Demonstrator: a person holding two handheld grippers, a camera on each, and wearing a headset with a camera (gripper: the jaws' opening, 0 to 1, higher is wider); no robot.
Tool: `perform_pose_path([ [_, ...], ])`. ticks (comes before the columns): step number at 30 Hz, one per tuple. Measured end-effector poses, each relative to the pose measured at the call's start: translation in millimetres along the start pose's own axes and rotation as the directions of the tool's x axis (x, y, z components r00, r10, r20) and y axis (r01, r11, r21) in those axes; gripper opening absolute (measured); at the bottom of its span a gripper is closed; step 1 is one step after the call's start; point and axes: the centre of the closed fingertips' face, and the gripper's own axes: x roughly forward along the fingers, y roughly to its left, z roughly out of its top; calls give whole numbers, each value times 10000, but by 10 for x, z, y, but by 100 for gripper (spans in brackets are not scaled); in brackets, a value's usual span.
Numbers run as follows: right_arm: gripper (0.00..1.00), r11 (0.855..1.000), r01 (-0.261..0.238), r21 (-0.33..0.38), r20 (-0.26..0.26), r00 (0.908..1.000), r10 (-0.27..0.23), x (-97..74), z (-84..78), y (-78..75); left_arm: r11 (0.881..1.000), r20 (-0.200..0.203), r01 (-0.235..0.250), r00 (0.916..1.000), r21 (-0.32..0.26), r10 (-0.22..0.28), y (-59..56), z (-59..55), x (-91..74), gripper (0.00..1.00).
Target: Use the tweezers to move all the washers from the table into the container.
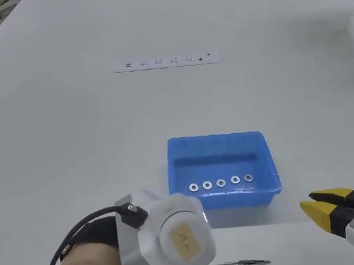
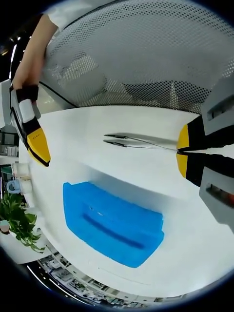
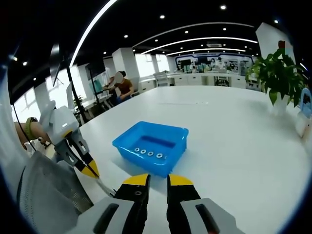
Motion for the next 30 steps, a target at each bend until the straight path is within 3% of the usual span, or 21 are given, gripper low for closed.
perform_pose_path([
  [13, 10, 10000, 55, 36, 1, 10000, -55, -4, -4, -21, 9999, -308, 141, 9994, 35, -140, -11, -38, 25, 0],
  [30, 10, 10000, 32, 55, 16, 10000, -32, -4, -6, -19, 9999, 49, -89, 9999, 125, 89, 12, -5, -1, 2],
])
